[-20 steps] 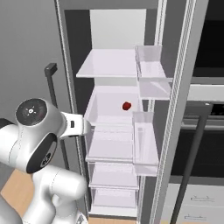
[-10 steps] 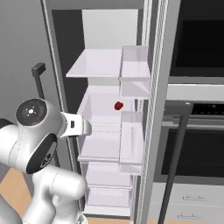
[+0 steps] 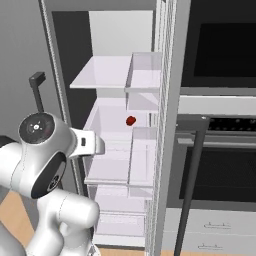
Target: Place one bell pepper and one fish in each tupperware on the nearby counter, to pack two identical lunches.
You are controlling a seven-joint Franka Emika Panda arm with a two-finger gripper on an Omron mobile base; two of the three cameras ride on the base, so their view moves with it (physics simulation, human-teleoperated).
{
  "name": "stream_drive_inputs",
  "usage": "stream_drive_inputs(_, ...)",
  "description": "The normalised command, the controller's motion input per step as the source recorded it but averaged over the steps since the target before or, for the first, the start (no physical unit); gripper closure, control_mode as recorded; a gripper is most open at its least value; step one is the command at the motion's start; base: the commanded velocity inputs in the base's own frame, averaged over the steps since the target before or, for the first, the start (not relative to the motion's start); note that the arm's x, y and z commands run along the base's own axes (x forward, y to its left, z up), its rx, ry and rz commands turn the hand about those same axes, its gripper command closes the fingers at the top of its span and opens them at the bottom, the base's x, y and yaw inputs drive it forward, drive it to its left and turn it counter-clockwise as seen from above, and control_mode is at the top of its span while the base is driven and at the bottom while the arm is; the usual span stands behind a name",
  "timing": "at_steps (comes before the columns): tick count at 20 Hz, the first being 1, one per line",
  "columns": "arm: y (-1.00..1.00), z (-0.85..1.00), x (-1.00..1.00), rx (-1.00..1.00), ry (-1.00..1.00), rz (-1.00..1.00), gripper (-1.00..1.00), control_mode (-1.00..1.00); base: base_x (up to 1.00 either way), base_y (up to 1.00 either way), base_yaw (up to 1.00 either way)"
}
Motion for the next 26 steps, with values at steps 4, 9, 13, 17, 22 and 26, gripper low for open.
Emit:
stream_drive_inputs(4, 0.18, -0.03, 0.3, -0.01, 0.0, -0.03, -1.0, -1.0, 0.0, 0.0, 0.0)
stream_drive_inputs(9, 0.5, -0.18, 0.71, 0.0, 0.0, -0.1, -1.0, -1.0, 0.0, 0.0, 0.0)
stream_drive_inputs(13, 0.19, 0.0, 0.62, 0.04, 0.0, -0.12, -1.0, -1.0, 0.0, 0.0, 0.0)
stream_drive_inputs(17, -0.09, 0.0, 0.19, 0.16, 0.0, -0.13, -1.0, -1.0, 0.0, 0.0, 0.0)
stream_drive_inputs(22, -0.23, -0.05, 0.1, 0.15, 0.0, -0.07, -1.0, -1.0, 0.0, 0.0, 0.0)
stream_drive_inputs(26, 0.0, -0.07, 0.32, 0.0, 0.0, 0.0, -1.0, -1.0, 0.0, 0.0, 0.0)
